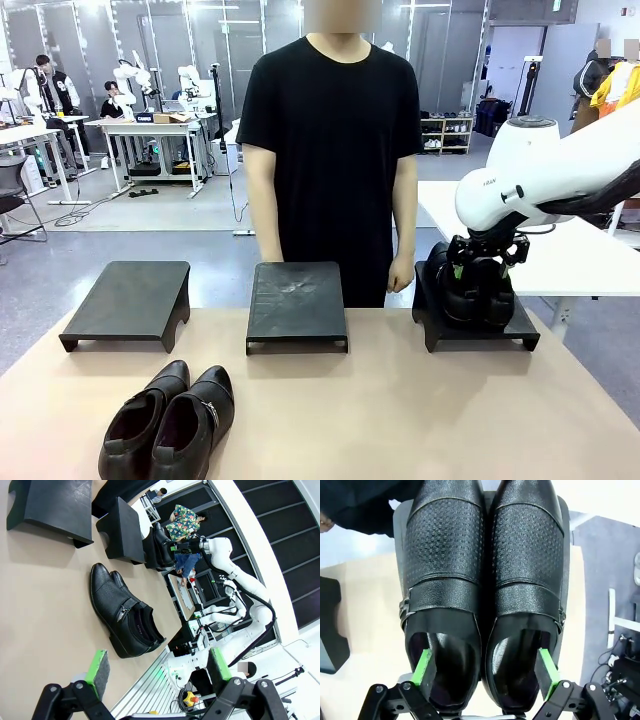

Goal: Place the shoes on the stand as instructed by the person.
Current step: Pick up another pair of Shoes and place it on the Shoes Stand indicated by the person.

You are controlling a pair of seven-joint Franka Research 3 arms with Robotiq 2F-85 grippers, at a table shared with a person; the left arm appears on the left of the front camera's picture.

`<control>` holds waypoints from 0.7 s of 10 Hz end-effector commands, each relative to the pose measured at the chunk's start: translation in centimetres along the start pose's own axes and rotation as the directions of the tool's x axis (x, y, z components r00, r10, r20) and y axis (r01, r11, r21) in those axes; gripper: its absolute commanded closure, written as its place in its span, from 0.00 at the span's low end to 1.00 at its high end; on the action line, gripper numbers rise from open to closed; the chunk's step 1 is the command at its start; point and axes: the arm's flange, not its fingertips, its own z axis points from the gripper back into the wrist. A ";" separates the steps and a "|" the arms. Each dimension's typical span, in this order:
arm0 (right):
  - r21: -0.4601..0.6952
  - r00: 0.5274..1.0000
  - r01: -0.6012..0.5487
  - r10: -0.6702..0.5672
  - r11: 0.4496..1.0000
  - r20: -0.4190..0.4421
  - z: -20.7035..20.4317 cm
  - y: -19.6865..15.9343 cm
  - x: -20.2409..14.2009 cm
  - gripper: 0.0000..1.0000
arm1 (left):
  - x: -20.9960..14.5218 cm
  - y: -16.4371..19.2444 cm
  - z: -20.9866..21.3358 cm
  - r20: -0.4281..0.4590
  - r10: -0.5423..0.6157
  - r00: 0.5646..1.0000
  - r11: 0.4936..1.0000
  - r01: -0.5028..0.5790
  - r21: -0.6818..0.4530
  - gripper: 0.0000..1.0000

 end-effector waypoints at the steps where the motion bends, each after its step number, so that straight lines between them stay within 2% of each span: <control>1: 0.000 1.000 0.000 0.000 1.000 0.000 -0.1 0.0 0.1 0.00 | 0.0 -0.1 0.1 0.002 -0.004 1.000 1.000 0.004 -0.002 0.00; 7: 0.000 1.000 0.000 0.000 1.000 0.000 0.0 0.0 0.0 0.00 | 0.0 -0.1 0.1 0.002 -0.004 1.000 1.000 0.004 -0.002 0.00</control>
